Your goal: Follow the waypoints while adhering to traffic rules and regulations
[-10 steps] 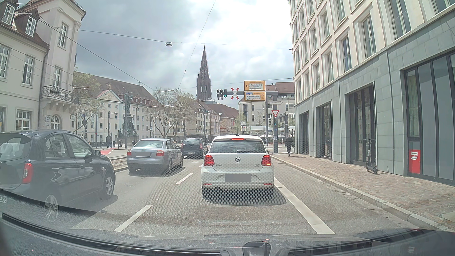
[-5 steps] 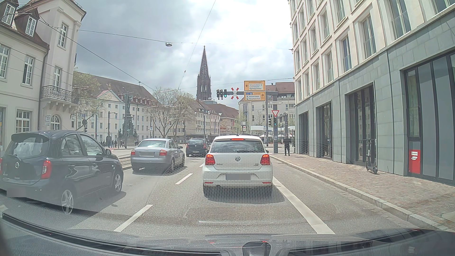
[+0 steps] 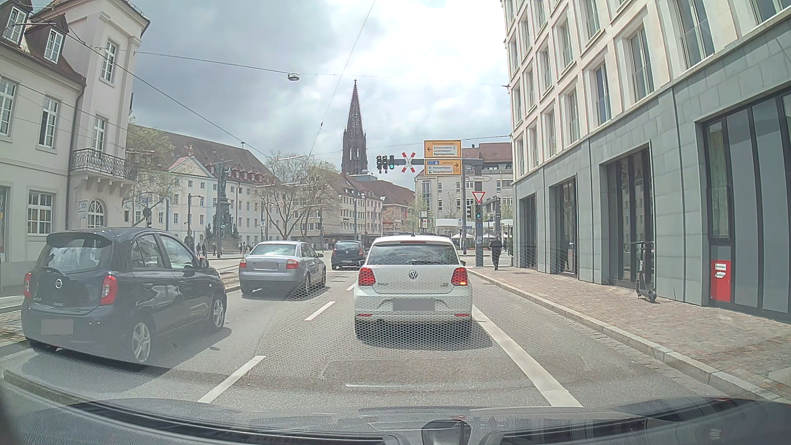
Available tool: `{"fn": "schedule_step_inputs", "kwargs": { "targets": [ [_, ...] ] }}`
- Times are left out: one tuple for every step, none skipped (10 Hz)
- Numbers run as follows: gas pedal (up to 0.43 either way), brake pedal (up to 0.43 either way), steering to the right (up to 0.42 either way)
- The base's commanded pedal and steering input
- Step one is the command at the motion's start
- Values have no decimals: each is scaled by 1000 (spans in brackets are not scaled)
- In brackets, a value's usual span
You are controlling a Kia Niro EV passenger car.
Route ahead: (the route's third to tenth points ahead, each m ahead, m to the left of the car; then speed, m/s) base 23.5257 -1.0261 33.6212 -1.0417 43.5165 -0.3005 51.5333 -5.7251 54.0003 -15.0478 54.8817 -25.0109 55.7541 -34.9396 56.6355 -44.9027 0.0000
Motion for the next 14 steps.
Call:
{"fn": "schedule_step_inputs", "kwargs": {
  "targets": [
    [0, 183, -10],
    [0, 183, -10],
    [0, 177, -10],
    [0, 177, -10],
    [0, 165, -10],
    [0, 91, -10],
    [0, 0, -10],
    [0, 0, -10],
    [0, 0, -10],
    [20, 0, -10],
    [98, 0, -10],
    [110, 0, -10],
    [110, 0, -10],
    [110, 0, -10]
  ]
}}
